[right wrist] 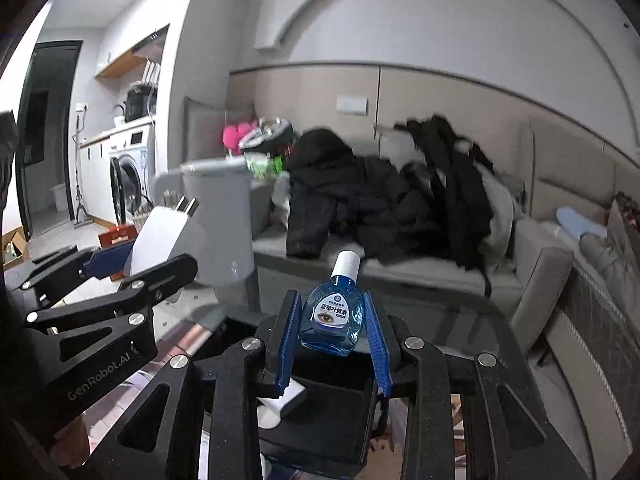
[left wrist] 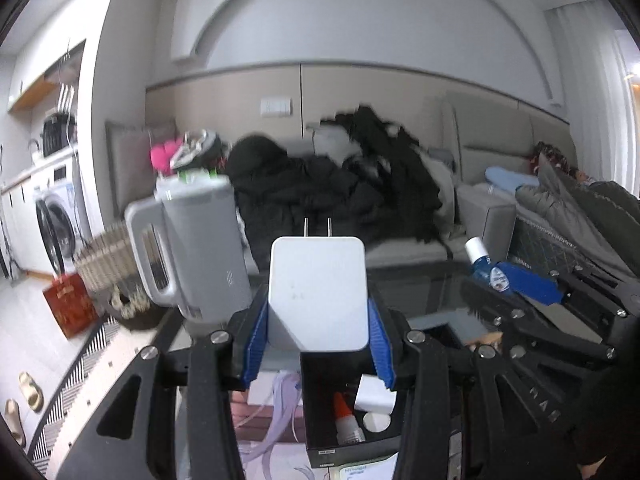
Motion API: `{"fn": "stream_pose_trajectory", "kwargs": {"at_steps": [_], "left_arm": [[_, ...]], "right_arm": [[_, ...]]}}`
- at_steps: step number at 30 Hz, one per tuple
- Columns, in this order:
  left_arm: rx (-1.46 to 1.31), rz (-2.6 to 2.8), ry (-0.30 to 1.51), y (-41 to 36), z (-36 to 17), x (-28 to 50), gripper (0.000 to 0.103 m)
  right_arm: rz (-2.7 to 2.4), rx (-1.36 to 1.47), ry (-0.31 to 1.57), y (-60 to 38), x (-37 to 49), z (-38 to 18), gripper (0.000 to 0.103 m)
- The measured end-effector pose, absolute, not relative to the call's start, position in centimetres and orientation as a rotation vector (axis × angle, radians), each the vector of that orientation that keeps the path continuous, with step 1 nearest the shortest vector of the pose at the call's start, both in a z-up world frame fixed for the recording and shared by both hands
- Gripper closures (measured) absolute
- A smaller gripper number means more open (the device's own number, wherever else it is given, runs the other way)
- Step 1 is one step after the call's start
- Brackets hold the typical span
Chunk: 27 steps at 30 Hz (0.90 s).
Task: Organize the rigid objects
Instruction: 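Carry both items over the black box and release them inside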
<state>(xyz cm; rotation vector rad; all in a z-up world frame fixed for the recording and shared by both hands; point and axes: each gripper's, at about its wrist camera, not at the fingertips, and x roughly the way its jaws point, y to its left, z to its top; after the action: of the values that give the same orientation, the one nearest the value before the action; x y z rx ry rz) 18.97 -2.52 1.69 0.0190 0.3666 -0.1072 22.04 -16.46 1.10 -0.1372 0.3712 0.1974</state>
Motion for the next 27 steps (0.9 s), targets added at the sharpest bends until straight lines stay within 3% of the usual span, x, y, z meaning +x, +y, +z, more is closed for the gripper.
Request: {"fn": "stream_pose_trajectory", "kwargs": {"at_steps": [27], "left_arm": [[0.006,-0.194,0.815,-5.5,-5.5,24.9,0.060]], "right_arm": [[0.225,-0.030,0.796,-17.7,28.1,-7.3,0.071]]}}
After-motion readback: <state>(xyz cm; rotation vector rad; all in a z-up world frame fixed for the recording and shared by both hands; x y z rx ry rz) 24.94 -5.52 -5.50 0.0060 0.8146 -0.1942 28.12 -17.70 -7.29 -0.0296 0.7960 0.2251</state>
